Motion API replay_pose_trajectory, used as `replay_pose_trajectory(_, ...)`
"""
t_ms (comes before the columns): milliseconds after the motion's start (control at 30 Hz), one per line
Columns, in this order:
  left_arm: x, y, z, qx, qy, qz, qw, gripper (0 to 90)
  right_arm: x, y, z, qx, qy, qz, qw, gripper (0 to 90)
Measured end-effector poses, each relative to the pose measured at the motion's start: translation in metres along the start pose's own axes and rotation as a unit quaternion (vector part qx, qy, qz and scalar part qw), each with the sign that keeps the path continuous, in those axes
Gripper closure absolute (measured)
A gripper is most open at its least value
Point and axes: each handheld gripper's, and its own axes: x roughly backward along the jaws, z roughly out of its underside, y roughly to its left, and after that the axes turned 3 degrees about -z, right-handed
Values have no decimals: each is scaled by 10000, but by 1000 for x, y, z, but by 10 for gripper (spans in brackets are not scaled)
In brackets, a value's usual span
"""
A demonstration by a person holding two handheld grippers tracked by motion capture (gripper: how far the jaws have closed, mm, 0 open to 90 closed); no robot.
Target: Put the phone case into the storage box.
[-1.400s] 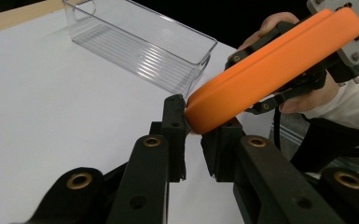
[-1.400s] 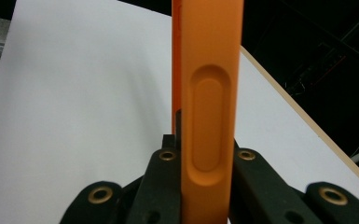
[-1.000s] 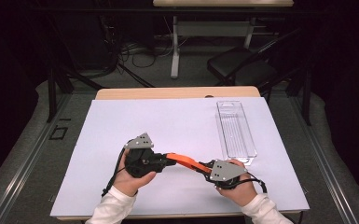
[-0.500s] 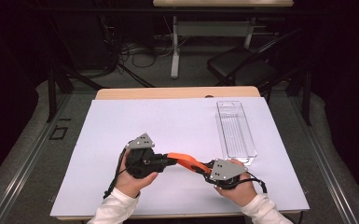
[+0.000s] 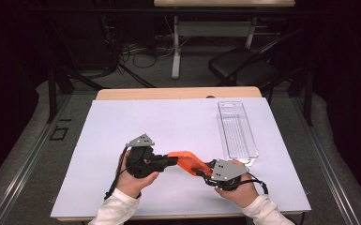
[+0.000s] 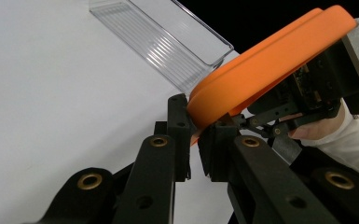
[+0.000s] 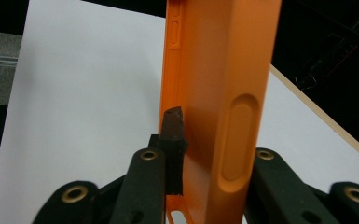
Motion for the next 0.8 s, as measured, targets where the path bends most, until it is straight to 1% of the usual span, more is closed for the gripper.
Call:
replay_pose_trajectory(200, 0, 4, 0, 177, 23, -21, 9998, 836, -2, 0, 1, -64, 13, 28, 10000, 644)
replay_pose_trajectory(300, -1, 7, -1, 281, 84, -26, 9996, 836, -2, 0, 1, -85, -3, 39, 10000, 605)
replay_pose_trajectory(433, -2, 10, -3, 406, 220, -41, 9989, 836, 1, 0, -2, -136, -160, 127, 9997, 539)
replay_pose_trajectory(500, -2, 12, -4, 450, 252, -53, 9987, 836, 2, -1, -3, -167, -226, 161, 9995, 520)
replay_pose_trajectory(567, -3, 13, -5, 531, 277, -77, 9982, 836, 3, -1, -3, -200, -229, 148, 9994, 503)
replay_pose_trajectory(600, -4, 13, -6, 537, 307, -78, 9981, 837, 5, -1, -4, -201, -213, 152, 9995, 492)
replay_pose_trajectory(733, -6, 11, -8, 675, 415, -71, 9968, 837, 9, -1, -5, -249, -284, 200, 9991, 474)
replay_pose_trajectory(800, -7, 10, -9, 678, 451, -78, 9966, 837, 11, -1, -5, -263, -311, 245, 9989, 472)
